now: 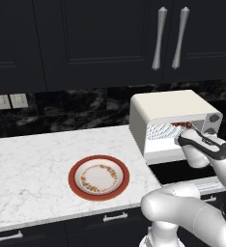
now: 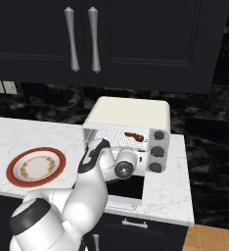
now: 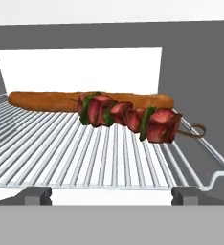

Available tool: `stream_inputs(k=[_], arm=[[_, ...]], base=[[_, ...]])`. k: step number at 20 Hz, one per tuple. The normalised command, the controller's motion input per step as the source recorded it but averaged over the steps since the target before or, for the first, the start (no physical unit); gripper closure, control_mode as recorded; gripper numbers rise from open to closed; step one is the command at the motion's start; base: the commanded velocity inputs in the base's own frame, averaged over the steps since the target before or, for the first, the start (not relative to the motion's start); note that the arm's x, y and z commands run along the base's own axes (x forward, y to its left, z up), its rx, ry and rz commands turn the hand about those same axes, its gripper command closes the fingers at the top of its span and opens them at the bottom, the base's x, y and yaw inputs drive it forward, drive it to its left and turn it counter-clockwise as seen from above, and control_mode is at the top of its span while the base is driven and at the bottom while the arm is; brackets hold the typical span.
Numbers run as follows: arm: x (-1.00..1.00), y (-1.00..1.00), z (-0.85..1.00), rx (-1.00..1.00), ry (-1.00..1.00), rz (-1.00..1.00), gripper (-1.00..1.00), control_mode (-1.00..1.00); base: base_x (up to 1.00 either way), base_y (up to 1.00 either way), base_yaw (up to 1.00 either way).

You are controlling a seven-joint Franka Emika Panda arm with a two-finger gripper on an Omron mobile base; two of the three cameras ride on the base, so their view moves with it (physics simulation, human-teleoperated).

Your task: Pick up the kebab skewer and baguette bread, and place them inside the toaster oven. Close the toaster oven door and start by setting the timer.

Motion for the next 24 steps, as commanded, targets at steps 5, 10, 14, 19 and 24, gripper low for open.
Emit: stream_inputs(k=[5, 10, 14, 19, 24], arm=[[0.17, 0.06, 0.05, 0.0, 0.0, 0.0, -1.0, -1.0], [0.17, 0.04, 0.06, 0.0, 0.0, 0.0, -1.0, -1.0], [0.12, 0.04, 0.02, 0.0, 0.0, 0.0, -1.0, -1.0], [0.01, 0.06, 0.0, 0.0, 0.0, 0.0, -1.0, -1.0], [0.0, 0.0, 0.0, 0.0, 0.0, 0.0, -1.0, -1.0]], base=[[0.0, 0.0, 0.0], [0.0, 0.0, 0.0], [0.0, 0.0, 0.0], [0.0, 0.0, 0.0], [0.0, 0.0, 0.0]])
